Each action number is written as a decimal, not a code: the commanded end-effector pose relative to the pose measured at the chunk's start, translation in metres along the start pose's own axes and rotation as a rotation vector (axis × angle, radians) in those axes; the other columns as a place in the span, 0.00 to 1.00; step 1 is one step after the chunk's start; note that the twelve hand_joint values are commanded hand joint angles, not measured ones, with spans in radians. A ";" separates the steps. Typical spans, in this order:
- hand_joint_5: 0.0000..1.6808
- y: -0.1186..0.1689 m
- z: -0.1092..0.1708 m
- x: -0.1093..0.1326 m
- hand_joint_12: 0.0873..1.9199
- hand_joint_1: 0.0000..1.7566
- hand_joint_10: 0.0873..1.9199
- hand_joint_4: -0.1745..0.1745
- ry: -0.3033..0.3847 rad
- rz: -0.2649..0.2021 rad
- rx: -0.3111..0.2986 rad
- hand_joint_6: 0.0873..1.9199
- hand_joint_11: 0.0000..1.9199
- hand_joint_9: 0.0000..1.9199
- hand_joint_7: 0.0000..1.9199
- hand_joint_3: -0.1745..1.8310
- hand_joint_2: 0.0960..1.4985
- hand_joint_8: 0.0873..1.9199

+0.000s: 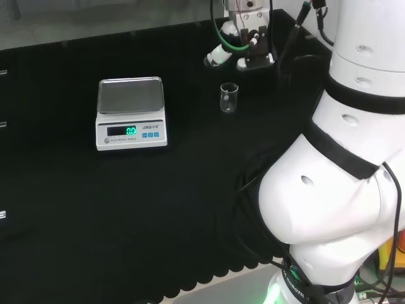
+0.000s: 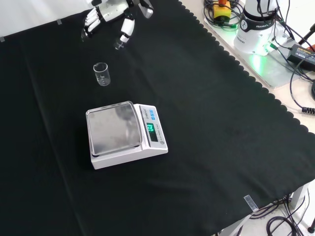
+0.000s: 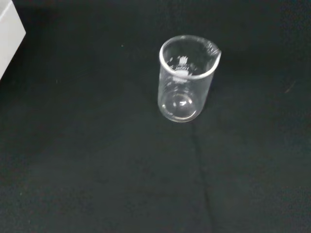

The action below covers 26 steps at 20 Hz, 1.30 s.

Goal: Pick up the beaker.

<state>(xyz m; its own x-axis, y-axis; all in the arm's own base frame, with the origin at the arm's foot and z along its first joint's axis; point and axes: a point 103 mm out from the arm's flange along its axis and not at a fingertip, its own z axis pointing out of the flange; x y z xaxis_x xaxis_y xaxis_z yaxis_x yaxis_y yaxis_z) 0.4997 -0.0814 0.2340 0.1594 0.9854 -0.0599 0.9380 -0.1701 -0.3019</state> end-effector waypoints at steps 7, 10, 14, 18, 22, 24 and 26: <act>0.19 0.044 0.034 0.007 0.75 0.27 0.46 0.27 0.021 0.002 0.052 0.00 0.01 0.05 0.05 0.27 0.55 0.40; 0.19 0.054 0.045 0.003 0.74 0.28 0.46 0.26 0.030 0.007 0.080 0.00 0.00 0.04 0.05 0.27 0.55 0.40; 0.19 0.066 0.057 -0.005 0.73 0.28 0.46 0.26 0.042 0.015 0.102 0.00 0.00 0.04 0.04 0.27 0.54 0.39; 0.19 0.077 0.065 -0.016 0.73 0.28 0.46 0.26 0.053 0.023 0.116 0.00 0.00 0.03 0.04 0.27 0.54 0.39; 0.19 0.087 0.072 -0.023 0.72 0.28 0.46 0.26 0.061 0.022 0.134 0.00 0.00 0.03 0.04 0.27 0.54 0.39; 0.19 0.091 0.077 -0.024 0.72 0.28 0.46 0.26 0.067 0.019 0.147 0.00 0.00 0.03 0.04 0.27 0.54 0.39; 0.19 0.093 0.081 -0.025 0.72 0.28 0.46 0.26 0.066 0.017 0.157 0.00 0.00 0.03 0.03 0.27 0.54 0.39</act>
<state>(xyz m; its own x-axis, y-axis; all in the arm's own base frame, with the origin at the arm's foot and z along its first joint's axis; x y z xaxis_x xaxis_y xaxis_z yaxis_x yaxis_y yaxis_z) 0.5576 -0.1153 0.1419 0.1972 0.9802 -0.0195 0.8894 -0.1872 -0.4170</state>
